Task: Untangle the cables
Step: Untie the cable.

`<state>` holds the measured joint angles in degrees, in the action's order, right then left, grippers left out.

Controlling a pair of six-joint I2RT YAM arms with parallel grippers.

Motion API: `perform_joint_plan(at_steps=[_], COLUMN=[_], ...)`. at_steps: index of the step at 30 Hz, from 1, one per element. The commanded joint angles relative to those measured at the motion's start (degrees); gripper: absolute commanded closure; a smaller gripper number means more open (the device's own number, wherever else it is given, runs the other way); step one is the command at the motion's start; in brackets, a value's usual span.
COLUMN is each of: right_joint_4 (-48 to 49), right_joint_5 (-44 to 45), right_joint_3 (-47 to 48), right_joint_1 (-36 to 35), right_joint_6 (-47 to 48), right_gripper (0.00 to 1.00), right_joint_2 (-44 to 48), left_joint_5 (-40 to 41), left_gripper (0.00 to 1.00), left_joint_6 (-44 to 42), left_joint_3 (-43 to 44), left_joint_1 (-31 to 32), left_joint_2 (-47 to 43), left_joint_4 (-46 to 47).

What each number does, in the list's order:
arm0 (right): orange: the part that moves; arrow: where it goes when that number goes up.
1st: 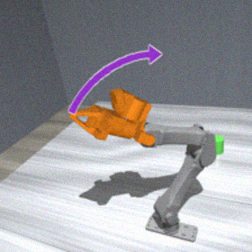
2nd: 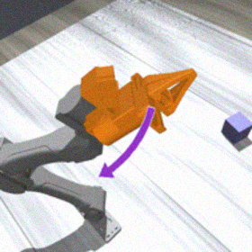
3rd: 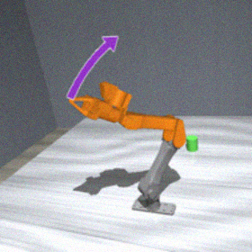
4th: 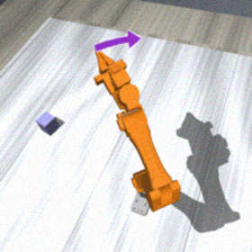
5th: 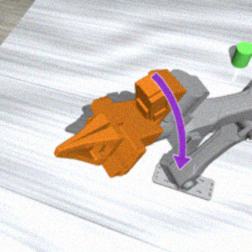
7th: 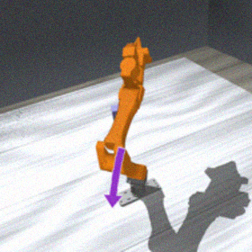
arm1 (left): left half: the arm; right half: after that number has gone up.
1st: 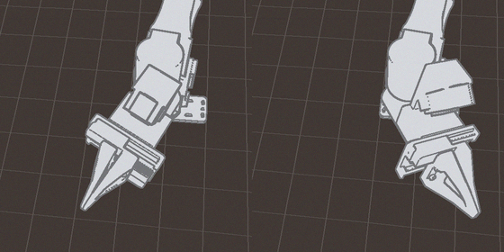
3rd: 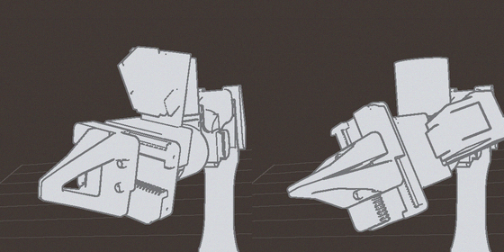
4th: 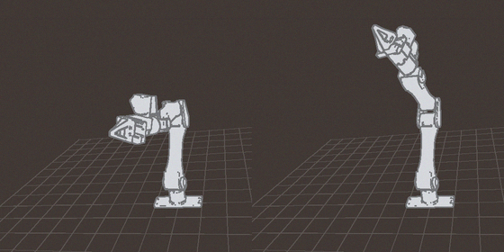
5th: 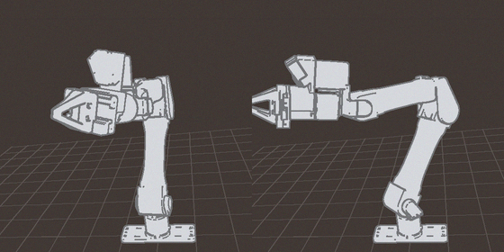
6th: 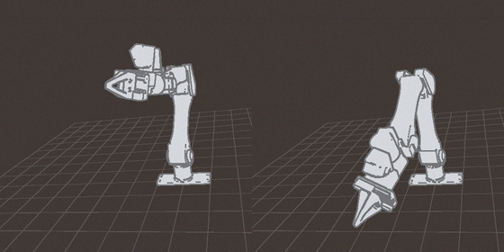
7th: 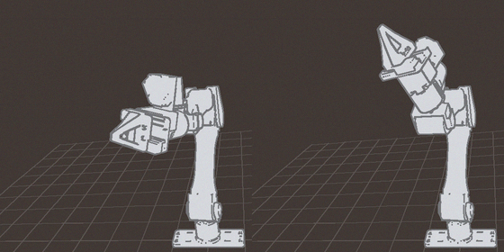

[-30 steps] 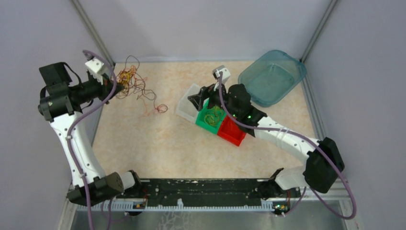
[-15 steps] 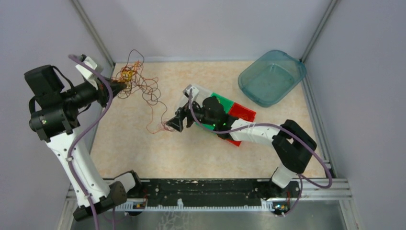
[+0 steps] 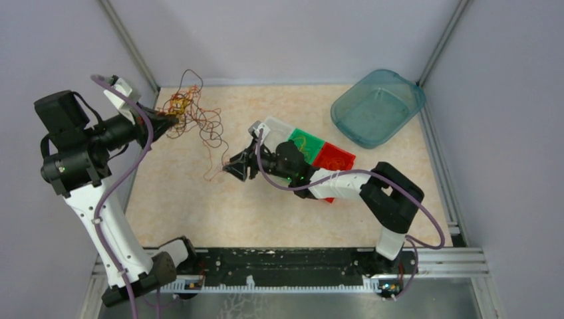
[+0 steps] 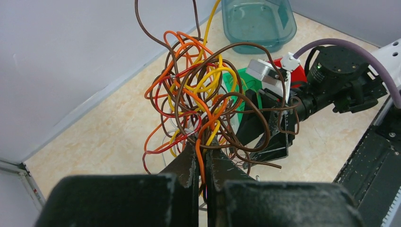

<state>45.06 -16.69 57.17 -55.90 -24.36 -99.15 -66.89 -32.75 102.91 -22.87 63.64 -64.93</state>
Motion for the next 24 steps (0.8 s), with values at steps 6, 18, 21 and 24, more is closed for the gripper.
perform_joint_plan(at_steps=[6, 18, 21, 24], right_joint_4=[4.89, 4.21, 4.62, 3.92], right_joint_5=[7.31, 15.26, 18.84, 22.19], right_joint_3=[5.74, -1.18, -8.16, -14.04], right_joint_1=[-1.05, -1.14, -1.14, -1.14], right_joint_6=[1.75, 5.88, 6.82, 7.01], right_gripper=[0.44, 1.0, 1.0, 1.0], right_joint_2=[-1.43, 6.76, 13.53, 21.12], left_joint_5=[-1.88, 8.44, 14.9, 20.19], left_gripper=[1.0, 0.85, 0.71, 0.68], left_joint_6=[0.04, -2.75, -3.25, -4.03], left_joint_3=[-1.64, -11.77, -19.54, -26.77], left_joint_1=[0.2, 0.24, 0.24, 0.25], left_joint_2=[-0.53, -3.2, -4.96, -5.46], left_joint_4=[0.8, 5.26, 11.14, 15.49])
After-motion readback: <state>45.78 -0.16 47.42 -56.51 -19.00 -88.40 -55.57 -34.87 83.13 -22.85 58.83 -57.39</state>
